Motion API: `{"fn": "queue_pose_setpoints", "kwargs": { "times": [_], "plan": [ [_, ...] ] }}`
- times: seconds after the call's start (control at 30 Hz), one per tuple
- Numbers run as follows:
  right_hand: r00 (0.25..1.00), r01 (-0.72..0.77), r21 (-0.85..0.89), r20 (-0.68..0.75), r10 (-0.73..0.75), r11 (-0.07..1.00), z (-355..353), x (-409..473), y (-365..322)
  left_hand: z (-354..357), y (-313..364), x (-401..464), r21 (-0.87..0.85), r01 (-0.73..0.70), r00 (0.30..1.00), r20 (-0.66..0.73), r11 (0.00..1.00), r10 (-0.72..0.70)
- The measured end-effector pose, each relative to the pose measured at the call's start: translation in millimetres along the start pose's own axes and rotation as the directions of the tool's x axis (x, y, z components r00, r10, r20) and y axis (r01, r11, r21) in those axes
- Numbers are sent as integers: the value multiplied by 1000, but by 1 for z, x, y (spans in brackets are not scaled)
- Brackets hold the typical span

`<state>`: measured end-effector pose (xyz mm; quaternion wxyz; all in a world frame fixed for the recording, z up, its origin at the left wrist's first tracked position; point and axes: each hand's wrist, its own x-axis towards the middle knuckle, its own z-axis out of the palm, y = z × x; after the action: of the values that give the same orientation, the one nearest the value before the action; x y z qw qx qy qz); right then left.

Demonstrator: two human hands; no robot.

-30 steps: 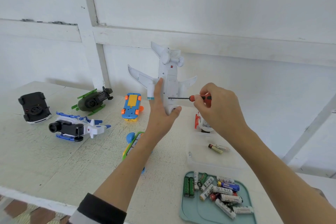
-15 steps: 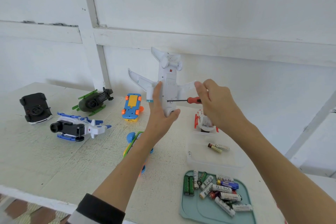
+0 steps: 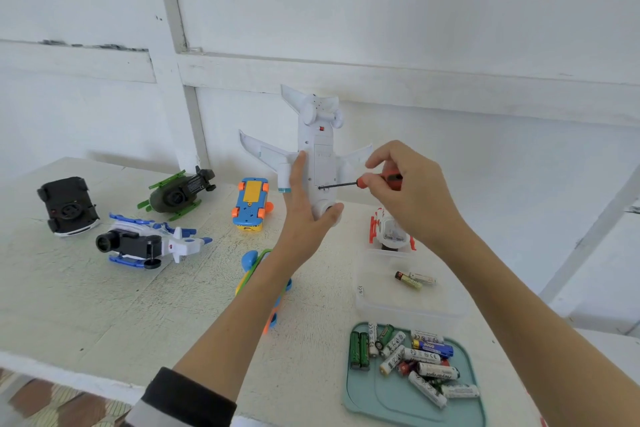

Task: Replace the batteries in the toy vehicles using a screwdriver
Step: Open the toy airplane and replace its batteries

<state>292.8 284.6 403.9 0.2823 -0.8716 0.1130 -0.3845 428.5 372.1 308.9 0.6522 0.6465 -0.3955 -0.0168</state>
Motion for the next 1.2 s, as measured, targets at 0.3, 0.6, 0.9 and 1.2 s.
{"fn": "queue_pose_setpoints", "kwargs": {
  "times": [0.3,0.6,0.9,1.2],
  "plan": [
    [993,-59,-44,97,63,997,0,2,-1,0,-3,0,-36,-2,1000,2,999,3],
    [979,-134,-94,145,146,987,4,-3,-2,-3,-12,0,-106,-9,1000,-14,994,7],
    [993,30,10,110,-31,999,-1,-1,1,-3,-7,2,-95,-35,999,-12,995,34],
    [997,41,-48,69,-37,998,1,-1,0,-3,-8,1,-104,-4,1000,-4,995,3]
  ]
}}
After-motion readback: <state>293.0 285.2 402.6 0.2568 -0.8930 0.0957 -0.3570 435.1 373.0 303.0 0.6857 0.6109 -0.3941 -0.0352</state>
